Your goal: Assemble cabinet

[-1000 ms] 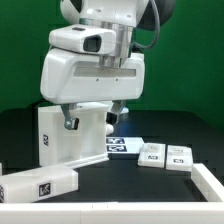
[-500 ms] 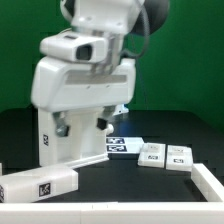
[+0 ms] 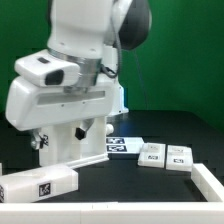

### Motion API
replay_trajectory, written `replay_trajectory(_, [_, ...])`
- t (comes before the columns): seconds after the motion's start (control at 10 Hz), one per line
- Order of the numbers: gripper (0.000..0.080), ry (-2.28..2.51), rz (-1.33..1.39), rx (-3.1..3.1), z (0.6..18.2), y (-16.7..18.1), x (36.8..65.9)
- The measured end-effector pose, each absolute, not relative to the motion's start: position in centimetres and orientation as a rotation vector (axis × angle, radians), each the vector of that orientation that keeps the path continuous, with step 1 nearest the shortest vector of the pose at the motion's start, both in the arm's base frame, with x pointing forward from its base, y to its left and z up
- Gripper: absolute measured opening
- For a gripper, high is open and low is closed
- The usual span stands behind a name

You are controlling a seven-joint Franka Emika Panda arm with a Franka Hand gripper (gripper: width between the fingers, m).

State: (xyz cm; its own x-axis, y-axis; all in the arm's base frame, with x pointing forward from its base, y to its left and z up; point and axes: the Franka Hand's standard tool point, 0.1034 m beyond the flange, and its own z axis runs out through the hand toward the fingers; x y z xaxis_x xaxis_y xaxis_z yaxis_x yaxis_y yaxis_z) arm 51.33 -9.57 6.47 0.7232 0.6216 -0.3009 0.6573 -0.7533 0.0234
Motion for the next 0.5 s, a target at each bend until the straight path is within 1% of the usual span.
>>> replay_trajectory(0.2, [0.0797, 0.918, -0.639, 2.743, 6.0, -9.85, 51.02])
replay_trajectory(0.3, [0.0797, 0.9, -0.678, 2.735, 6.15, -10.27, 51.54])
replay_trajectory(0.4, [0.0797, 0.854, -0.788, 2.719, 6.65, -10.22, 51.09])
replay_trajectory(0.5, [0.0797, 0.853, -0.88, 2.687, 6.81, -9.58, 51.33])
